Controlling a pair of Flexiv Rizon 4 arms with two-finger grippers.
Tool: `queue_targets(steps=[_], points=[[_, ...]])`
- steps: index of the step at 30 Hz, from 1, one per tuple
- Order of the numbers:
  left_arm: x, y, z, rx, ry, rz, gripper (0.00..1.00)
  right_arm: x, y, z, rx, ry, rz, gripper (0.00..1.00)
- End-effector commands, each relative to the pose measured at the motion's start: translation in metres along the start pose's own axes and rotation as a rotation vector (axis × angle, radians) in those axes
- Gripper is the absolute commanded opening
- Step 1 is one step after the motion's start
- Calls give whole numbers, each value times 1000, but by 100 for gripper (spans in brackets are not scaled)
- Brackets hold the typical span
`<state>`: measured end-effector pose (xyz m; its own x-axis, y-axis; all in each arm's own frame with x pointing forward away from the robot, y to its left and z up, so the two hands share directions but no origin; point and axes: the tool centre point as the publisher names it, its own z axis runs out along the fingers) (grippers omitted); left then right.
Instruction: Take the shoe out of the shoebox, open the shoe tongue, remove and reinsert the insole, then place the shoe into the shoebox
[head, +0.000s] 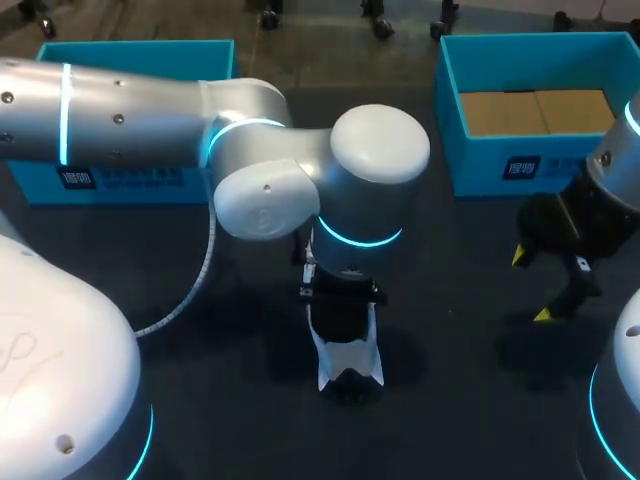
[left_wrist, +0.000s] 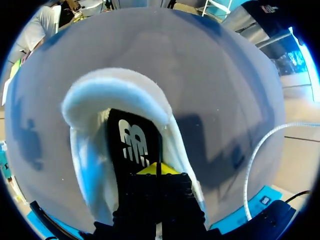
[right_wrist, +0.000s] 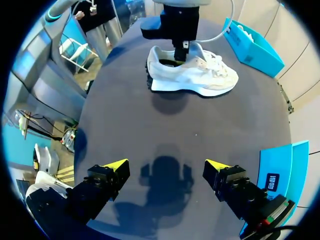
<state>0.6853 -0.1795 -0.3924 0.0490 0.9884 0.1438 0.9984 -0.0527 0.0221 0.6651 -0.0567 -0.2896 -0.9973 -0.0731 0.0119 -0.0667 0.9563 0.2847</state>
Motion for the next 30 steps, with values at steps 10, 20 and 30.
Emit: queue_targets(steps=[10, 20, 30], points=[[-22, 5, 17, 73, -78, -41, 0, 0, 0, 1, 2, -1, 0, 100], [-6, -4, -16, 44, -23, 63, 0, 0, 0, 1, 2, -1, 0, 100], [-25, -23, -23, 150, -140, 73, 0, 0, 0, 1, 2, -1, 0, 100]])
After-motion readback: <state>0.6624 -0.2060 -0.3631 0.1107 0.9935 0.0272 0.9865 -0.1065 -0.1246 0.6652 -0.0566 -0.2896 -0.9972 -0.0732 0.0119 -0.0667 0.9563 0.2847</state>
